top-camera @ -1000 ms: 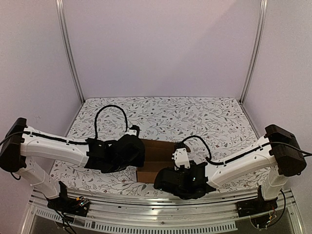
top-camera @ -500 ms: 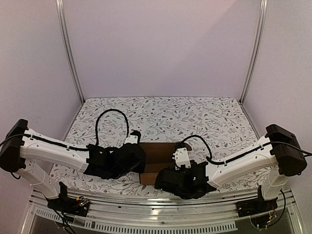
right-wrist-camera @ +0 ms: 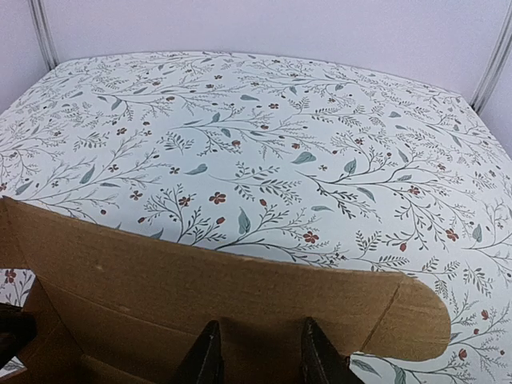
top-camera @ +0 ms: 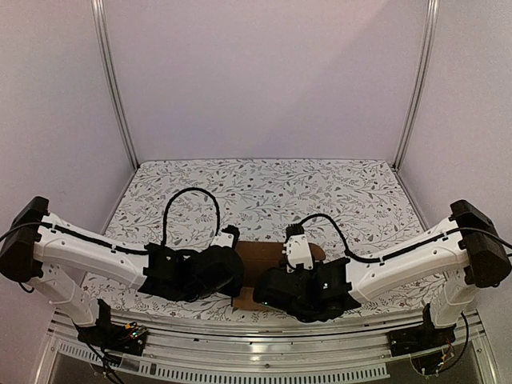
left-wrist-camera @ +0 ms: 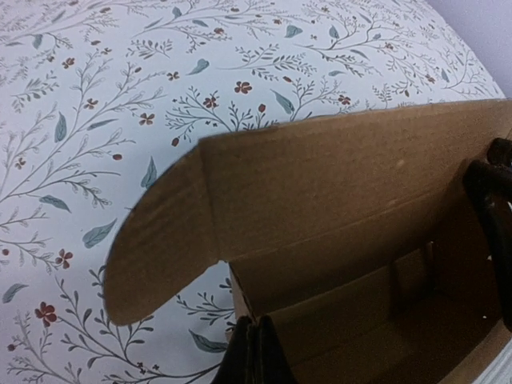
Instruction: Fold the paper box
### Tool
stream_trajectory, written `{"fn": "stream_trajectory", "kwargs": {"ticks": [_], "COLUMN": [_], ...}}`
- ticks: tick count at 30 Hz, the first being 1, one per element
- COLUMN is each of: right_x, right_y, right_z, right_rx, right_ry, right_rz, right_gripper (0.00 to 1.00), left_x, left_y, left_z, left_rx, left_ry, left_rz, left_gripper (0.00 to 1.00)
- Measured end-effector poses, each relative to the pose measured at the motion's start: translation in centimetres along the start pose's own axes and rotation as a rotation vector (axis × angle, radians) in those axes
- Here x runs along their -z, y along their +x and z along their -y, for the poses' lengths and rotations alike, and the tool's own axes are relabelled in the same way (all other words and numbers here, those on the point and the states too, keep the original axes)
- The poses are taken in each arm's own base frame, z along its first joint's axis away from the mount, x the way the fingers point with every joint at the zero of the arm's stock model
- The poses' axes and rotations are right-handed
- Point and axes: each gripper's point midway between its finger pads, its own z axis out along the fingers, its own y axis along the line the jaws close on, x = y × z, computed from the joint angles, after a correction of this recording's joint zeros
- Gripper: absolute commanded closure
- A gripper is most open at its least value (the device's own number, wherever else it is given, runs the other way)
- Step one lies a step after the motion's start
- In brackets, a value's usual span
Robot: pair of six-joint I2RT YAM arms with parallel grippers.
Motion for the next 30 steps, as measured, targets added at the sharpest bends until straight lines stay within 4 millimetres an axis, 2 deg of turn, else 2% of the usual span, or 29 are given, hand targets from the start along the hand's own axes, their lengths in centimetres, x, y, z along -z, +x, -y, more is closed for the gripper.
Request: {"fn": "stream_trajectory", "kwargs": {"ticks": [11,19,26,30], "right_x": [1.7,2.4,1.6,1.0], "right_y": [-3.5,-5.5,-6.4,-6.7], "right_z": [1.2,1.3,1.0,1.2], "right_rx": [-0.044,0.0,0.093,0.132], "right_ry": [-0.027,-0.13,-0.289,-0.36], "right_rz": [0.016,-0.058,-0.171,-0.219], "right_gripper": [0.53,0.53,0.52,0.55], "left_x": [0.0,0.1,0.3,0.4], "left_y": [0.0,0.0,0.1,0.2], "left_z": [-0.1,-0.1,-0.1,0.0], "left_rx": [-0.003,-0.011,-0.023,-0.034], "left_ry": [-0.005,-0.013,-0.022,-0.034], "left_rz": [0.0,-0.005,0.007,0.025], "left_gripper": [1.0,1.0,1.0,1.0]}}
